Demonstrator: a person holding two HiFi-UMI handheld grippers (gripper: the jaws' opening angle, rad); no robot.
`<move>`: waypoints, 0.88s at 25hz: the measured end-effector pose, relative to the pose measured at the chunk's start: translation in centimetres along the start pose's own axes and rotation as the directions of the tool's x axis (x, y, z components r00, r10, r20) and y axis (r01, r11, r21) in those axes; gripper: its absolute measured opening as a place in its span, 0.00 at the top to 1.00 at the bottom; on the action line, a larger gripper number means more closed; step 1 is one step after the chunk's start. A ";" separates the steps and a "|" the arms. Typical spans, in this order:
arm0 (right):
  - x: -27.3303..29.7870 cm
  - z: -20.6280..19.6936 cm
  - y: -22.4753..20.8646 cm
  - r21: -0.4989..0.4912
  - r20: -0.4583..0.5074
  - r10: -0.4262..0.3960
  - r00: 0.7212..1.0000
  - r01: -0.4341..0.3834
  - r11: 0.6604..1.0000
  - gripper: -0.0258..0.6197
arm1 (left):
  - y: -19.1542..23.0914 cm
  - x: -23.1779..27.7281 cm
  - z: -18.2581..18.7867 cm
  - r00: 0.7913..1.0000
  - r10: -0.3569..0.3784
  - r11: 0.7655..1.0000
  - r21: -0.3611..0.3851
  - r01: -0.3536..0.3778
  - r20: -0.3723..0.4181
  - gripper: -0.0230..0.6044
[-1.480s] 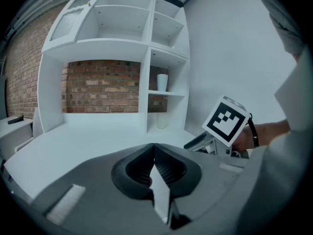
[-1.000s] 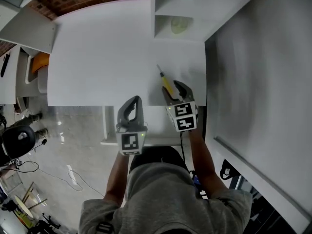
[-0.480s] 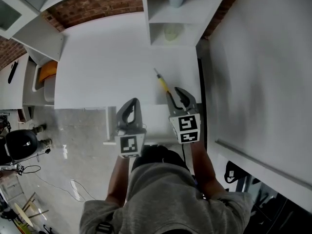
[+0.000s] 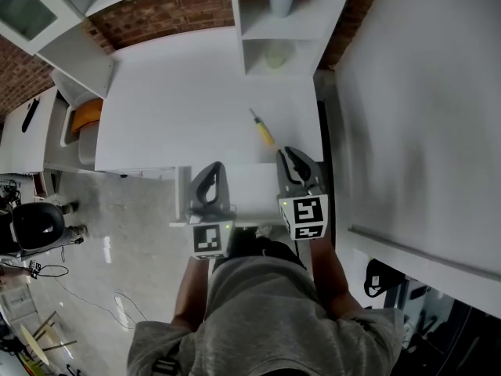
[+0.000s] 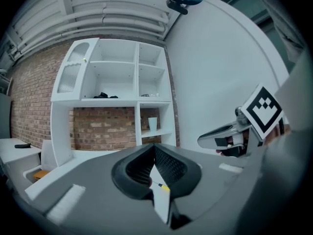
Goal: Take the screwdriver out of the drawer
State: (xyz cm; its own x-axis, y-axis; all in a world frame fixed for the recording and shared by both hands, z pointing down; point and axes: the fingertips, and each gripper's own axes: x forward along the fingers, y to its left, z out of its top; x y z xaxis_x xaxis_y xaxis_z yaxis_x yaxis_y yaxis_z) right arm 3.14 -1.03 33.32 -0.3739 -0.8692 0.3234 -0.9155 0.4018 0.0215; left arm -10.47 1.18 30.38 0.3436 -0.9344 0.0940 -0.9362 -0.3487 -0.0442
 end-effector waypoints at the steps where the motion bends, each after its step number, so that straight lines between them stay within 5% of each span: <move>1: -0.5 0.0 0.0 -0.001 0.006 -0.006 1.000 0.006 1.000 0.88 | -0.1 -0.4 0.0 1.000 -0.003 1.000 0.010 0.003 0.001 0.94; 22: -6.7 -3.3 -0.7 0.013 0.001 -0.056 0.998 0.056 0.998 0.96 | -2.4 -4.5 -1.5 0.999 -0.027 0.999 0.020 0.027 -0.034 0.94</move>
State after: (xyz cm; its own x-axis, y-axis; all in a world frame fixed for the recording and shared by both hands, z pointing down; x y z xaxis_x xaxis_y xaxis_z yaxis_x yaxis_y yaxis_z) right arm 6.77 5.50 34.30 -0.3222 -0.8906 0.3209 -0.9368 0.3488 0.0275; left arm -9.86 6.38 31.51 0.3659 -0.9217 0.1288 -0.9247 -0.3756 -0.0614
